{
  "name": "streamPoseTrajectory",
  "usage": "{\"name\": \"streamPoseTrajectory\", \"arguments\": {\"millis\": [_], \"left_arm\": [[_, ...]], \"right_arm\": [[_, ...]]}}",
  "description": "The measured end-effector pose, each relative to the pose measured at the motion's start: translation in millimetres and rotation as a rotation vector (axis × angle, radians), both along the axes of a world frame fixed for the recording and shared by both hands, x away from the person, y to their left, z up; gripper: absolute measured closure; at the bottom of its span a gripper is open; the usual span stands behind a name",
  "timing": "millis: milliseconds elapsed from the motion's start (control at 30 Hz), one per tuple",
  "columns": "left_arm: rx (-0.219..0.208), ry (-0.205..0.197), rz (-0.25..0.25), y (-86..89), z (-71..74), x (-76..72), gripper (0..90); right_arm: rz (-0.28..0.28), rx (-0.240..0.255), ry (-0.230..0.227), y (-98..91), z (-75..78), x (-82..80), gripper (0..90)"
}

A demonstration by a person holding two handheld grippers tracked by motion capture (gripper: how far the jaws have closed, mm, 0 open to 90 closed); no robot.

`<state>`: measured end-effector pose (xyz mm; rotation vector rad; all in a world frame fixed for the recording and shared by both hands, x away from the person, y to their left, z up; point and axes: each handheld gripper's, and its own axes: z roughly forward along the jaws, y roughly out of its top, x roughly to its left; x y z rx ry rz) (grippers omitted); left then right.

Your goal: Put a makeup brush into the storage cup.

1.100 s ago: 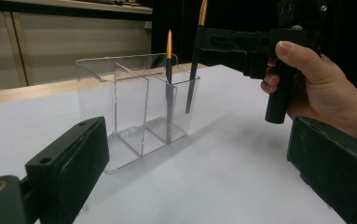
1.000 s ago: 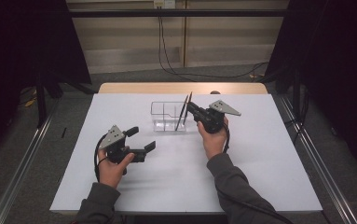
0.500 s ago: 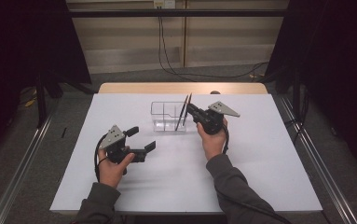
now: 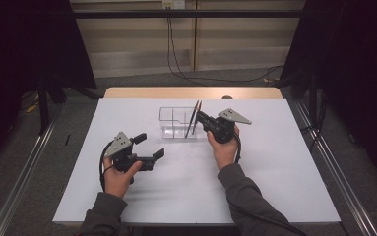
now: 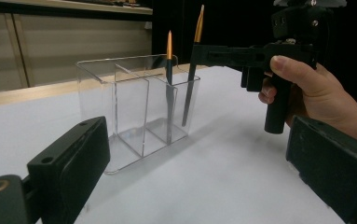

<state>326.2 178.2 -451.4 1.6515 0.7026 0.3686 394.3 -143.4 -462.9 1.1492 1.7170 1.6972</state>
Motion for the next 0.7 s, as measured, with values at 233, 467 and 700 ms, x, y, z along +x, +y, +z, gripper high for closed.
{"name": "streamPoseTrajectory", "arguments": {"millis": [233,467,700], "left_arm": [[0.004,0.0,0.0,0.2,0.0,0.1,5.9],[0.0,-0.004,-0.002,-0.8,-0.4,0.3,5.9],[0.003,-0.007,-0.004,-0.5,0.1,0.4,6.0]], "right_arm": [[0.001,-0.004,0.007,0.4,-2.6,-0.1,83.8],[0.001,-0.01,0.012,0.2,-3.2,-0.5,83.8],[0.004,-0.008,0.026,-0.2,-5.4,-0.8,83.8]]}}
